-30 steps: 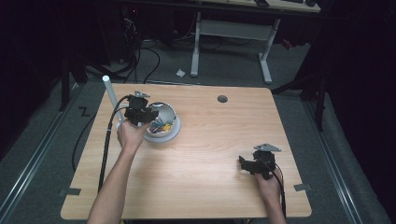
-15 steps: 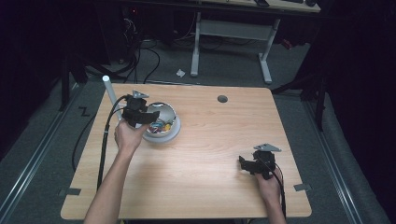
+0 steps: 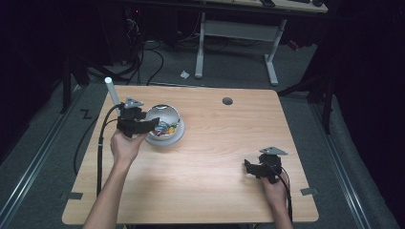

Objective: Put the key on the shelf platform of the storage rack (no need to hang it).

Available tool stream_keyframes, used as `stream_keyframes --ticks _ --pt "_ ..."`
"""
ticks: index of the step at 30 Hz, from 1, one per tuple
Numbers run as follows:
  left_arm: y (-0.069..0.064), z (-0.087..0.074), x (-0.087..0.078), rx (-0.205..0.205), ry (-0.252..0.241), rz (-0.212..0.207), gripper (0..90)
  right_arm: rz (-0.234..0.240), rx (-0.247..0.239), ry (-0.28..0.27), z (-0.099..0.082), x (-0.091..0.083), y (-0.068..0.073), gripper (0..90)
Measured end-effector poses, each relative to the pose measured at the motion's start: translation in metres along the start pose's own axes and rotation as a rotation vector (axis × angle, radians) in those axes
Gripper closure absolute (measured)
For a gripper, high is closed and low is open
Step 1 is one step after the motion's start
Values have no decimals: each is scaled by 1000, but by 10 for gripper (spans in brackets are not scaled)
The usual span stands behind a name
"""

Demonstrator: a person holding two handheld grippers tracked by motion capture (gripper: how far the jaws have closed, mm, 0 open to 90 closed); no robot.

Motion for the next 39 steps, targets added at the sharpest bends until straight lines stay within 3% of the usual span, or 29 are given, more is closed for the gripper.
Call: stream_keyframes --ticks 10,39 --pt "1 -13 -12 -22 -16 -18 399 -1 0 0 0 0 0 152" --pt "-35 -38 -15 16 -24 -99 385 -1 0 0 0 0 0 152"
Point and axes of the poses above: each handheld gripper's, and its own axes: x roughly forward along the jaws, z roughly out of its top, y roughly to its left, the point moved 9 cm from there along x, roughly forward along the jaws, and after that the axes turned 11 degrees about y, right-handed, at the moved point
